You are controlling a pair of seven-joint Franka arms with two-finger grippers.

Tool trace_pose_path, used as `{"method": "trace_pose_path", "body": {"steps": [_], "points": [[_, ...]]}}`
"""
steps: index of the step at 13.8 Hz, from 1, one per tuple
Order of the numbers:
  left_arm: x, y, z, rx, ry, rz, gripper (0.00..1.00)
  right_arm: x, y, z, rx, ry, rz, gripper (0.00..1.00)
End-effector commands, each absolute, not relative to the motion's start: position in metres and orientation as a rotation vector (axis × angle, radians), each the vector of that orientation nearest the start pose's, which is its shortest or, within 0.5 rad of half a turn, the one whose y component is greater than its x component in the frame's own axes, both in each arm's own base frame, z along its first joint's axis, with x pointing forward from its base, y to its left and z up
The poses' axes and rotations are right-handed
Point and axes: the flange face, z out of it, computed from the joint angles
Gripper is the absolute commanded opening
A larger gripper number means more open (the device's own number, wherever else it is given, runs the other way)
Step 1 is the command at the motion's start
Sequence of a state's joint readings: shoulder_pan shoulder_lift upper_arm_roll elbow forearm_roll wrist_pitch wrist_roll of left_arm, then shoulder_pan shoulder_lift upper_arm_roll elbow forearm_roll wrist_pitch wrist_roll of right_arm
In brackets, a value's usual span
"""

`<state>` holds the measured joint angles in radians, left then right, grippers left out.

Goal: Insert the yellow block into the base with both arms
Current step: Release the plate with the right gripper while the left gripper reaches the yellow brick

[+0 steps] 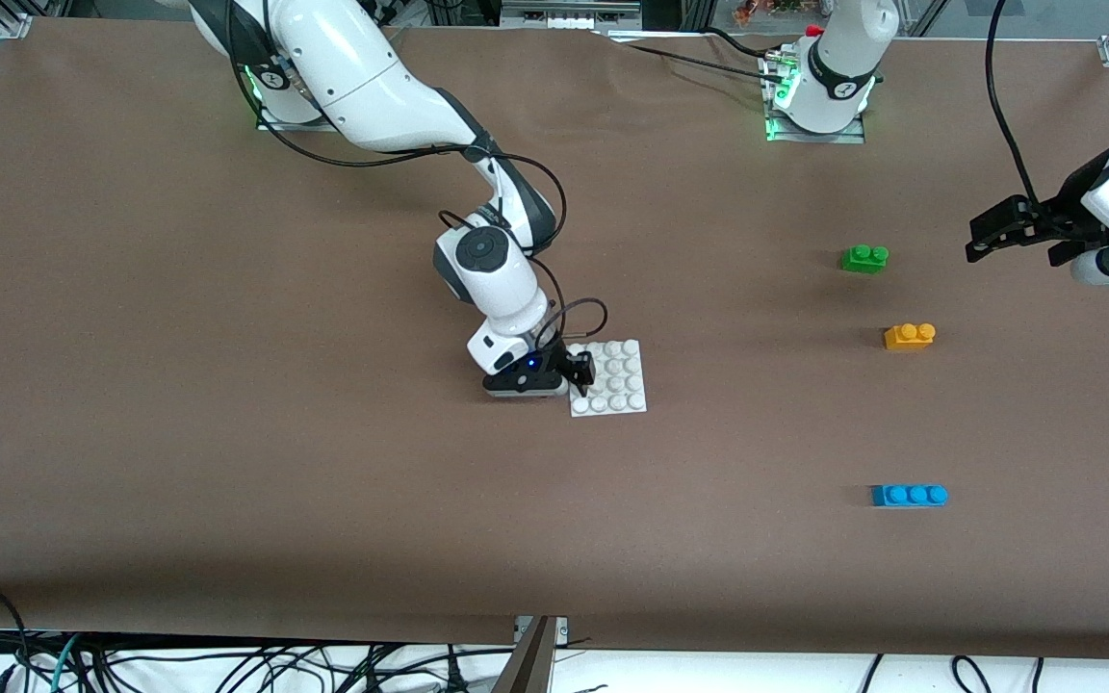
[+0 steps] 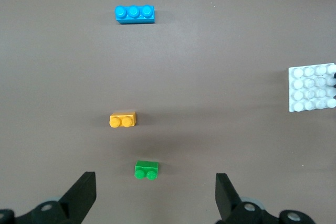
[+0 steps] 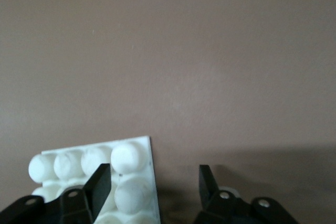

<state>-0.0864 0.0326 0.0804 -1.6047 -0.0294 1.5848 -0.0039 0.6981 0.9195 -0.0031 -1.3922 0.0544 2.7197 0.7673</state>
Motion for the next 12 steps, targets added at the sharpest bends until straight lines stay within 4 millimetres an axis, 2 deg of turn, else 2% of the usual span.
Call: {"method": "trace_pose_path", "body": {"steps": [1, 3, 4, 5, 6, 7, 8, 9, 10, 12], "points": [[0.560, -0.006, 0.596, -3.199, 0.031, 0.085, 1.00, 0.627, 0.447, 0.265, -2.850, 0.209, -0.349, 1.00], [0.562, -0.005, 0.591, -3.195, 0.039, 0.101, 1.00, 0.644, 0.394, 0.317, -2.938, 0.127, -0.263, 1.00], [0.567, -0.006, 0.581, -3.190, 0.035, 0.128, 1.00, 0.646, 0.362, 0.342, -2.980, 0.095, -0.197, 1.00], [0.570, -0.005, 0.573, -3.182, 0.030, 0.152, 1.00, 0.648, 0.322, 0.370, -3.012, 0.093, -0.141, 1.00], [0.578, -0.005, 0.543, -3.169, 0.026, 0.253, 1.00, 0.644, 0.284, 0.399, -3.028, 0.062, -0.083, 1.00], [0.578, -0.002, 0.527, -3.158, 0.029, 0.350, 1.00, 0.639, 0.245, 0.425, -3.035, 0.031, -0.035, 1.00], [0.582, 0.003, 0.521, -3.157, 0.014, 0.363, 1.00, 0.631, 0.211, 0.452, -3.043, 0.012, -0.009, 1.00], [0.584, 0.020, 0.517, -3.158, -0.027, 0.362, 1.00, 0.621, 0.179, 0.476, -3.051, -0.002, -0.002, 1.00], [0.591, 0.035, 0.503, -3.158, -0.055, 0.335, 1.00, 0.610, 0.144, 0.499, -3.056, -0.017, -0.011, 1.00], [0.600, 0.060, 0.479, -3.123, 0.085, 0.253, 1.00, 0.587, 0.084, 0.536, -3.068, -0.062, -0.021, 1.00]]}}
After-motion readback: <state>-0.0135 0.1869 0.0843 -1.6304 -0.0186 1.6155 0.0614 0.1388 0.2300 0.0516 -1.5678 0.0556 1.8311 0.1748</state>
